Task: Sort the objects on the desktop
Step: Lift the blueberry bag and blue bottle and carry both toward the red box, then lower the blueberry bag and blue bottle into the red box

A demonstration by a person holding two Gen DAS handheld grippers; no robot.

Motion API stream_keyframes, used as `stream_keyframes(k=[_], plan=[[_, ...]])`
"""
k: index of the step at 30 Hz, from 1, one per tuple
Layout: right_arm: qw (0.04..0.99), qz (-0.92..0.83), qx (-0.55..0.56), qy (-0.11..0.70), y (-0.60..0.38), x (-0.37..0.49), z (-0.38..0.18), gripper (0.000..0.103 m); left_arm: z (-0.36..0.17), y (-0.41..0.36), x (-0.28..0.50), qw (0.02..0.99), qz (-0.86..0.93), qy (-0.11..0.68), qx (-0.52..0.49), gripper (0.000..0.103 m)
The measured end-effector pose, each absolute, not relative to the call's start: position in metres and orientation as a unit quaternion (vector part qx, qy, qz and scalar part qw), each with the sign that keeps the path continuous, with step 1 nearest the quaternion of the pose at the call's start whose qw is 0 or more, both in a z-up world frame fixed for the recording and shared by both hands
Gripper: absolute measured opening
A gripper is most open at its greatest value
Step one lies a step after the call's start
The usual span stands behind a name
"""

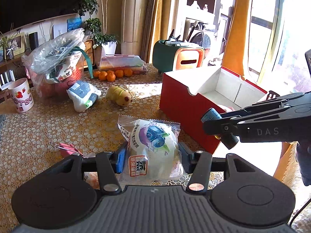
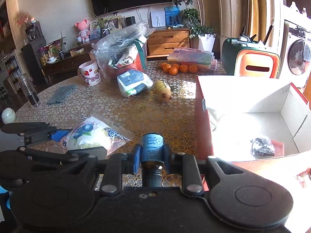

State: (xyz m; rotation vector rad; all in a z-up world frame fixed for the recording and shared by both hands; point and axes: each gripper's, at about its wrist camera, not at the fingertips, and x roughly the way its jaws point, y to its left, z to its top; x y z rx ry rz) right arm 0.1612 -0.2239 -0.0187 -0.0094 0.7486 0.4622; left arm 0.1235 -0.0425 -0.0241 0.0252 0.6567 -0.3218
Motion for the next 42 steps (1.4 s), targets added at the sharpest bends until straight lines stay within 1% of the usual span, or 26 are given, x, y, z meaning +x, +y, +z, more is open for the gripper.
stream_keyframes(k=[13,26,32,42], plan=[[0.923,0.198,0.011,0.330,-0.277,0.149,0.010,0.023,0.001,-0.098,0.120,0.931,-0.208,0.299,0.027,0.053],[0.935,0.148,0.025,0.320,-0.336,0.170,0.015,0.023,0.014,-0.163,0.151,0.922,-0.251,0.289,0.056,0.053],[0.934,0.137,0.034,0.328,-0.359,0.192,0.013,0.023,0.010,-0.191,0.176,0.917,-0.259,0.296,0.071,0.053],[0.930,0.111,0.052,0.347,-0.387,0.238,-0.001,0.023,0.001,-0.215,0.227,0.902,-0.258,0.336,0.084,0.053]])
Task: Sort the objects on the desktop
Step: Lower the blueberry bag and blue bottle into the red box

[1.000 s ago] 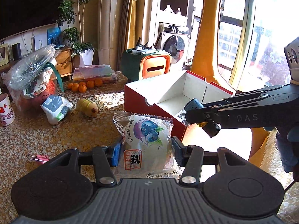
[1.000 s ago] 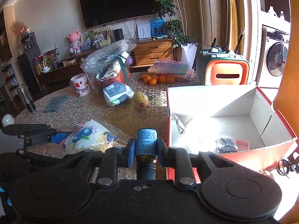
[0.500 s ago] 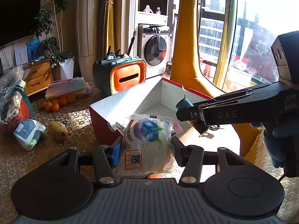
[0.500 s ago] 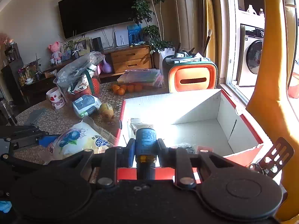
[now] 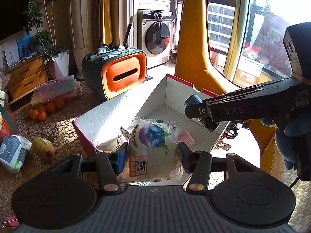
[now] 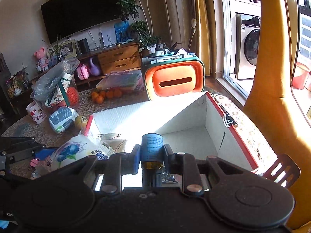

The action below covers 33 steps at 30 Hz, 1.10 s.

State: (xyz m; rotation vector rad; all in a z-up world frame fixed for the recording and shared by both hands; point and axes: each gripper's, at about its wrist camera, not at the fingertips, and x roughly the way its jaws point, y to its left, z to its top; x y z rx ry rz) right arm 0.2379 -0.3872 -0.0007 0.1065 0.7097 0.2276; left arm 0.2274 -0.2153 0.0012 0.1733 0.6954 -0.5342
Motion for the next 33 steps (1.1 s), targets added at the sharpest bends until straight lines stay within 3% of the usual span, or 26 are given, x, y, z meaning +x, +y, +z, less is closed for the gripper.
stream_keyframes(k=[13,33], plan=[[0.905,0.091,0.066,0.410,-0.404,0.307,-0.038,0.023,-0.024,-0.241,0.280,0.877,-0.254,0.396,0.100,0.053],[0.861,0.095,0.012,0.499,-0.388,0.359,-0.082,0.027,-0.060,-0.253,0.294,0.841,-0.273,0.449,0.125,0.053]])
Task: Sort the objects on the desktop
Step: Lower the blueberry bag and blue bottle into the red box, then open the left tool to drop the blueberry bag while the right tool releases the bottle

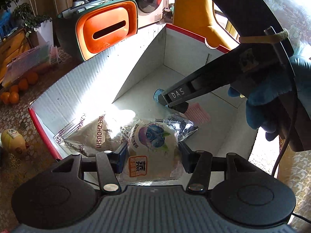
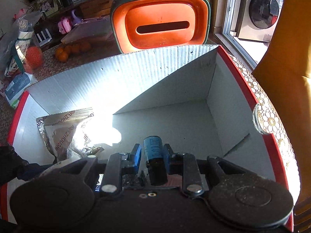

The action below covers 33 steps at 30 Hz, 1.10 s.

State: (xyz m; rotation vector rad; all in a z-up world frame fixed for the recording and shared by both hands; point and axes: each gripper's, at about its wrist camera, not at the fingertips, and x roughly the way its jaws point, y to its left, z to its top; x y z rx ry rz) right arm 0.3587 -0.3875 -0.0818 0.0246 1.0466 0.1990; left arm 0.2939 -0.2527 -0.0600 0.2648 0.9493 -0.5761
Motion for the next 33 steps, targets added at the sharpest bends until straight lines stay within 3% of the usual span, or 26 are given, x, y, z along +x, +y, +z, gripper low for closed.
stream_keyframes(k=[3,8,14,19,24,28,33], plan=[[0.860,0.092,0.010,0.501,-0.388,0.359,-0.082,0.028,-0.060,-0.253,0.295,0.841,-0.273,0.450,0.126,0.054],[0.865,0.089,0.015,0.493,-0.389,0.357,-0.077,0.041,-0.058,-0.253,0.293,0.846,-0.267,0.444,0.128,0.055],[0.874,0.090,0.020,0.476,-0.390,0.349,-0.063,0.056,-0.046,-0.244,0.286,0.860,-0.262,0.426,0.105,0.071],[0.884,0.090,0.014,0.459,-0.391,0.336,-0.052,0.066,-0.033,-0.240,0.271,0.870,-0.261,0.403,0.109,0.072],[0.891,0.094,0.018,0.443,-0.390,0.324,-0.041,0.070,-0.020,-0.233,0.256,0.876,-0.267,0.388,0.101,0.072],[0.901,0.096,0.016,0.422,-0.387,0.310,-0.027,0.082,-0.010,-0.227,0.244,0.881,-0.270,0.376,0.094,0.072],[0.908,0.102,0.027,0.406,-0.384,0.294,-0.012,0.086,0.002,-0.217,0.228,0.886,-0.272,0.366,0.083,0.072]])
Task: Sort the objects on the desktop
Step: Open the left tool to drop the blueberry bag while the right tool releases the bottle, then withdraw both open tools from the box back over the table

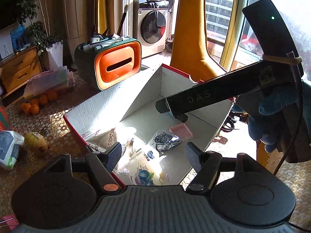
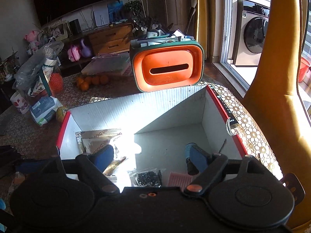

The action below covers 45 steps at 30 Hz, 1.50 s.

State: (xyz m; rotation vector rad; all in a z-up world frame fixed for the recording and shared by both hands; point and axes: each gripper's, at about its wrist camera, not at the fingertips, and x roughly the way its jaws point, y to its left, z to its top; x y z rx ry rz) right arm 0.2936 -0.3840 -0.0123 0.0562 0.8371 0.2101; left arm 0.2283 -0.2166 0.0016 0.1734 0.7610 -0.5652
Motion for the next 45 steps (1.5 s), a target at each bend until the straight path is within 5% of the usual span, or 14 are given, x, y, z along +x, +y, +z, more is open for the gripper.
stream_keyframes(k=[19,45], plan=[[0.928,0.157,0.004,0.339,-0.340,0.209,0.033,0.096,0.025,-0.160,0.164,0.917,-0.239,0.313,0.056,0.072],[0.920,0.236,-0.008,0.312,-0.199,0.126,0.016,0.097,0.013,0.038,0.143,0.944,-0.100,0.315,0.007,0.082]])
